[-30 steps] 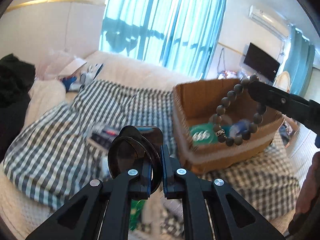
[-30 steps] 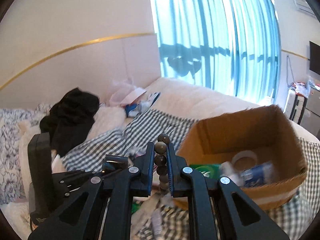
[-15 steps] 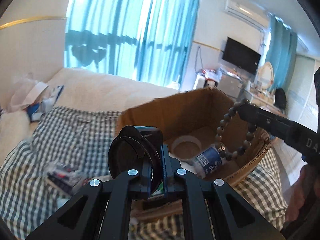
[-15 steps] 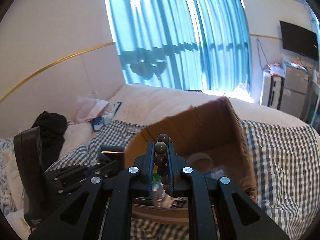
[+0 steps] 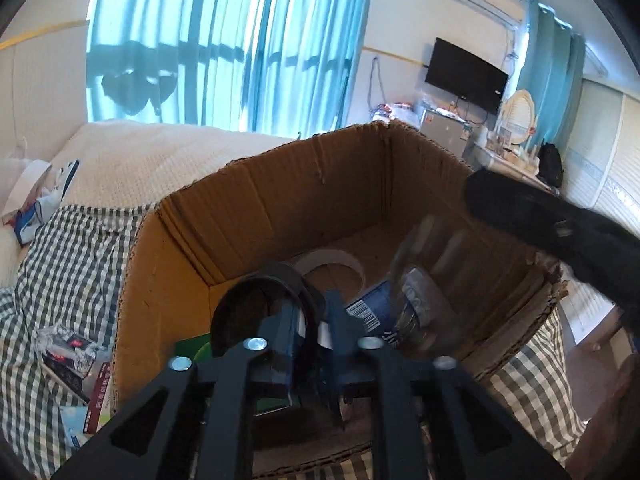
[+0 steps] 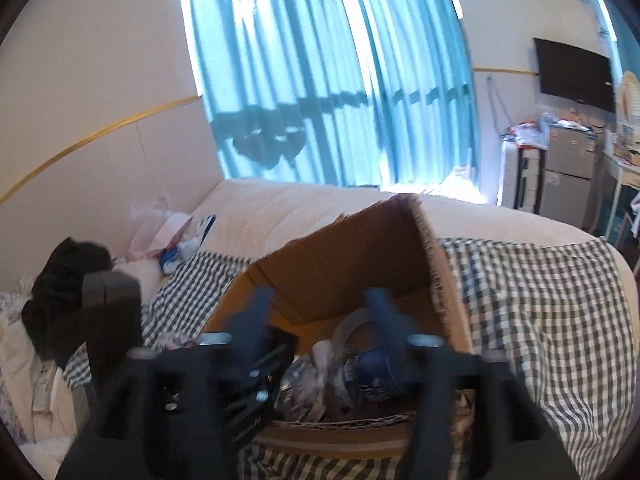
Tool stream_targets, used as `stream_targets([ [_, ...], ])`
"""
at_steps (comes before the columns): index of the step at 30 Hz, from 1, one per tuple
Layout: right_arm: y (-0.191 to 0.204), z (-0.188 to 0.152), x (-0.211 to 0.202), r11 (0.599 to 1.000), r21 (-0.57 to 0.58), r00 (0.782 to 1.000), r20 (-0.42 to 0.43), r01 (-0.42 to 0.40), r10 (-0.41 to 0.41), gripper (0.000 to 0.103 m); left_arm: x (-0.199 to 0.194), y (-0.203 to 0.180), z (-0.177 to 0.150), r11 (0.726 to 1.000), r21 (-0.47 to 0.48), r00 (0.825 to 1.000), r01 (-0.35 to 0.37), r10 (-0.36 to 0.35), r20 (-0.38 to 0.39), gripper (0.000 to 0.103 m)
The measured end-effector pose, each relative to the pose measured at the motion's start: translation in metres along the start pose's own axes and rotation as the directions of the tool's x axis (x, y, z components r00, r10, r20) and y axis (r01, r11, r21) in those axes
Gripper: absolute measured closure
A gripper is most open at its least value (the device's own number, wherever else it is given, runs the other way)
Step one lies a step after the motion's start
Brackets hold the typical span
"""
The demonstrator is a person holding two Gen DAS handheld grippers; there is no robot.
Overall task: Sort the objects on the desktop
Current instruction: 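Open both tools to drop the items into the box, then move both open tools back to the pile of items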
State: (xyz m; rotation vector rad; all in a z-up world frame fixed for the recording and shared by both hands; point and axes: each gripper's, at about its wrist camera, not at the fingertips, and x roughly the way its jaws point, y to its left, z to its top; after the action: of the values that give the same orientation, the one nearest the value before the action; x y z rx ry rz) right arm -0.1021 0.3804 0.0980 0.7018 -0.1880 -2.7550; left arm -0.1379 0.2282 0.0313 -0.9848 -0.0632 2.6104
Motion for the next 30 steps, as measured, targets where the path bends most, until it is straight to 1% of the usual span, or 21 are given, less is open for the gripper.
stream_targets([
  [2, 0.001, 0.003, -0.005, 1.000, 0.017, 1.000, 0.022, 0.003, -0.004, 0.036, -0.006, 0.008, -0.003, 1.000, -0.029, 1.000, 0.004, -0.004, 0.000, 0.041],
  [4, 0.000, 0.005, -0.009, 1.000, 0.025, 0.999, 0.036, 0.000, -0.001, 0.036, -0.012, 0.014, -0.004, 0.999, -0.041, 1.000, -0.002, 0.003, 0.017, 0.026],
  [6, -0.001, 0.004, -0.013, 0.999, 0.036, 0.999, 0.046, 0.010, -0.011, 0.036, -0.024, 0.020, -0.004, 1.000, -0.026, 1.000, -0.009, 0.009, 0.023, 0.026],
  [9, 0.001, -0.001, -0.020, 0.999, 0.051, 0.999, 0.043, 0.005, -0.007, 0.036, -0.044, 0.031, -0.005, 0.999, -0.013, 0.998, -0.049, 0.049, 0.027, 0.024],
  [11, 0.006, -0.008, -0.028, 0.998, 0.061, 0.999, 0.045, -0.003, 0.000, 0.036, -0.062, 0.043, -0.005, 0.998, -0.033, 0.997, -0.062, 0.063, 0.040, 0.017],
  [13, 0.010, -0.014, -0.035, 0.998, 0.064, 0.999, 0.044, -0.018, 0.015, 0.036, -0.086, 0.058, -0.008, 0.995, -0.073, 0.995, -0.074, 0.078, 0.061, 0.012],
  [15, 0.020, -0.021, -0.044, 0.998, 0.063, 0.999, 0.038, -0.030, 0.028, 0.036, -0.114, 0.077, -0.012, 0.989, -0.113, 0.991, -0.092, 0.101, 0.083, 0.010],
  [19, 0.047, -0.038, -0.060, 0.997, 0.035, 0.998, 0.030, -0.065, 0.064, 0.036, -0.155, 0.111, -0.023, 0.976, -0.162, 0.984, -0.143, 0.158, 0.087, 0.007],
  [21, 0.064, -0.049, -0.064, 0.997, 0.009, 0.997, 0.020, -0.072, 0.072, 0.036, -0.173, 0.130, -0.034, 0.967, -0.186, 0.977, -0.172, 0.191, 0.091, 0.004],
  [22, 0.072, -0.054, -0.064, 0.997, -0.002, 0.997, 0.011, -0.075, 0.075, 0.036, -0.182, 0.142, -0.042, 0.960, -0.200, 0.971, -0.196, 0.218, 0.094, 0.002],
  [24, 0.087, -0.067, -0.062, 0.996, -0.019, 0.996, -0.009, -0.087, 0.087, 0.036, -0.193, 0.161, -0.057, 0.947, -0.220, 0.963, -0.236, 0.259, 0.080, 0.001],
  [25, 0.095, -0.075, -0.059, 0.996, -0.025, 0.996, -0.022, -0.091, 0.091, 0.036, -0.195, 0.166, -0.063, 0.942, -0.225, 0.960, -0.249, 0.271, 0.073, 0.001],
  [28, 0.107, -0.094, -0.052, 0.996, -0.029, 0.995, -0.046, -0.086, 0.084, 0.036, -0.198, 0.185, -0.092, 0.920, -0.242, 0.943, -0.308, 0.328, 0.045, 0.000],
  [30, 0.112, -0.106, -0.046, 0.997, -0.032, 0.996, -0.062, -0.072, 0.070, 0.036, -0.193, 0.196, -0.111, 0.913, -0.246, 0.940, -0.325, 0.341, 0.024, 0.000],
])
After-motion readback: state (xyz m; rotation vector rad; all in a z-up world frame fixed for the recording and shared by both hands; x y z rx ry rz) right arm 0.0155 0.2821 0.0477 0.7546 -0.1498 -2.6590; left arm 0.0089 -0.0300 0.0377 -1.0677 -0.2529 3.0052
